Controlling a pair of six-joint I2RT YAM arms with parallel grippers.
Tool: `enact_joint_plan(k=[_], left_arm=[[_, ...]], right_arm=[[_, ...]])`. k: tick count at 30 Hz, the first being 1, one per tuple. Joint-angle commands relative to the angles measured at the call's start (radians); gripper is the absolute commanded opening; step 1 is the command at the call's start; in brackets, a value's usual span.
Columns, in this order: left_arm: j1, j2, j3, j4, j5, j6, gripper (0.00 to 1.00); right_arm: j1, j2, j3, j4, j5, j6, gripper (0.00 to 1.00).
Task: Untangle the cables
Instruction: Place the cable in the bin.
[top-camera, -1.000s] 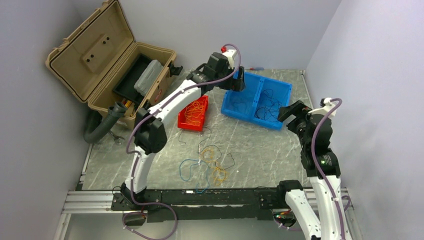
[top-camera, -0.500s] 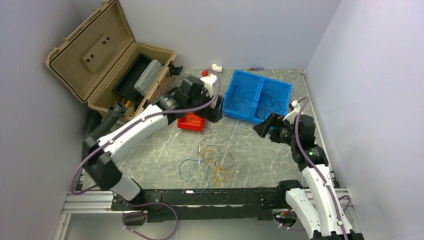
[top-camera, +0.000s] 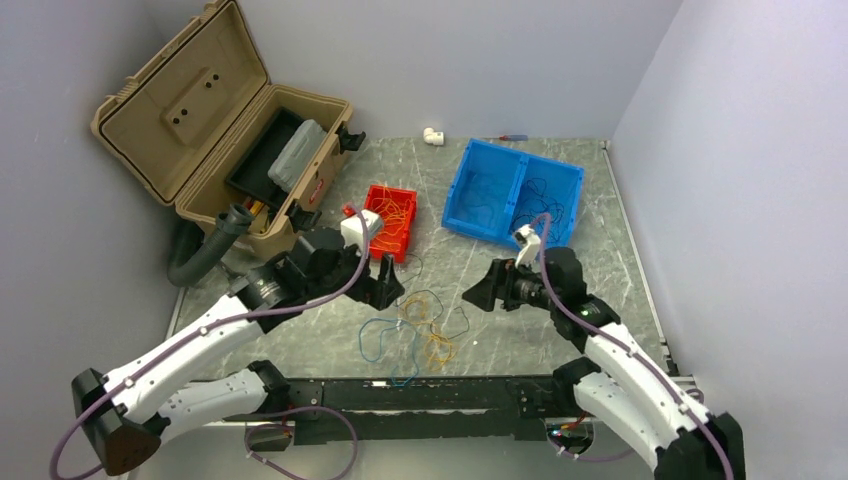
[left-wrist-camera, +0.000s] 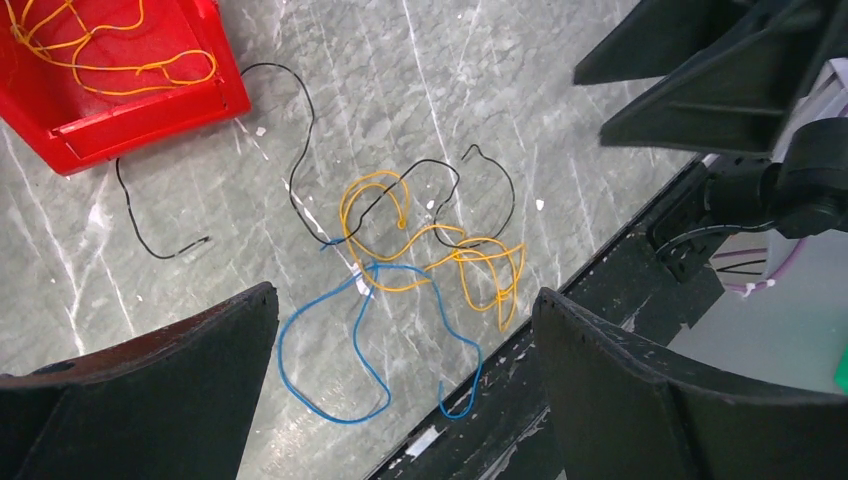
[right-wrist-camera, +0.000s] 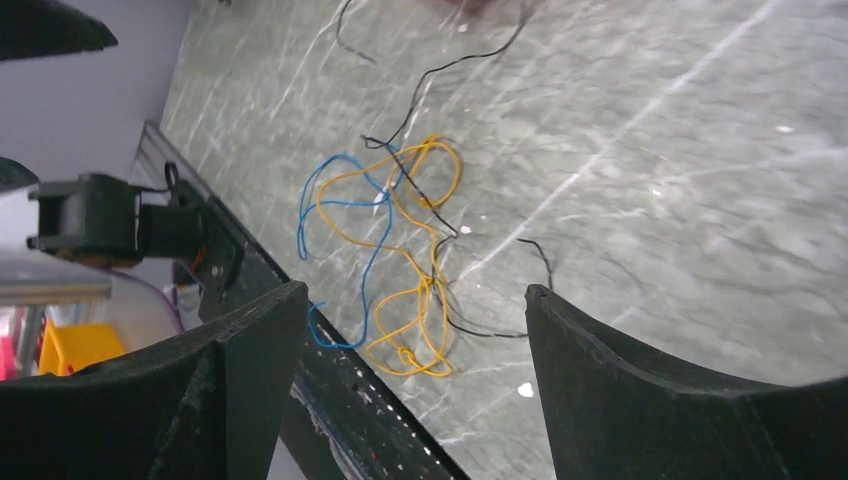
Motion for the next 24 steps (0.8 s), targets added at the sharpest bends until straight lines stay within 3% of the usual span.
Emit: enact_joint_plan(k=[1, 7, 18, 21, 24], left_arm=[[0.003, -0.068, -0.047, 0.038, -0.014, -0.071, 0.99], [0.004, -0.093, -0.120, 0.032, 0.010, -0.100, 0.99], [0.006, -0.121, -0.143, 0.002, -0.021, -0.094, 0.99], [0.008, -0.127, -0.141, 0.004, -0.024, -0.090, 0.99], [0.009, -0.126, -0.125, -0.014, -0.031, -0.079, 0.99]], right_arm=[[0.115, 0.106, 0.025, 0.207, 0.035, -0.056, 0.81], [0.267, 0.331, 0.118, 0.264, 0.115, -0.159, 0.76], [0.398, 0.629, 0.243, 0.348, 0.262, -0.219, 0.62], [0.424, 0.670, 0.259, 0.362, 0.309, -0.211, 0.43], [0.435, 0.646, 0.273, 0.350, 0.310, -0.197, 0.01]])
